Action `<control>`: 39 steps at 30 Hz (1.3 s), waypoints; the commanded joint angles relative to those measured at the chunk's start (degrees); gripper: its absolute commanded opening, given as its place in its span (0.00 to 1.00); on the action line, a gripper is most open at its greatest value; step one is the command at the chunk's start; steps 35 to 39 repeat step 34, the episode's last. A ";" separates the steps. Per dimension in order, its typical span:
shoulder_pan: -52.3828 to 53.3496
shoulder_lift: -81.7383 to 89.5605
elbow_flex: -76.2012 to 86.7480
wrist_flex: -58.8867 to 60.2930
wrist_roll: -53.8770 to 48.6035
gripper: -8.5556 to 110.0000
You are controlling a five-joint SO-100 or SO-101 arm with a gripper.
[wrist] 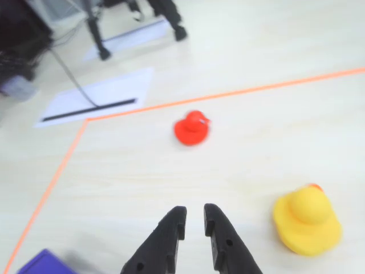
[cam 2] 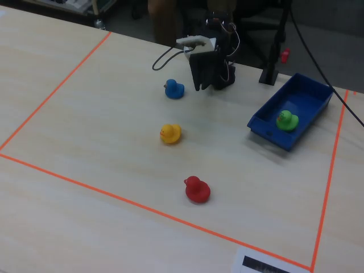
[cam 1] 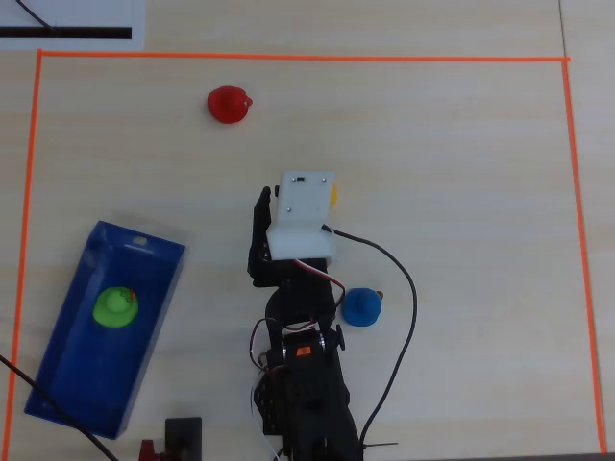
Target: Grasp green duck and put it into box.
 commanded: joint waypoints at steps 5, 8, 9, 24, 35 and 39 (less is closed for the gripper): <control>2.02 0.26 7.12 0.44 -1.93 0.07; 2.64 0.26 10.63 0.79 -2.81 0.07; 3.08 0.26 11.95 1.58 -3.96 0.07; 3.34 0.35 11.95 33.84 -4.66 0.07; 9.76 0.26 11.95 40.17 -3.69 0.11; 9.76 0.26 11.95 40.17 -3.69 0.11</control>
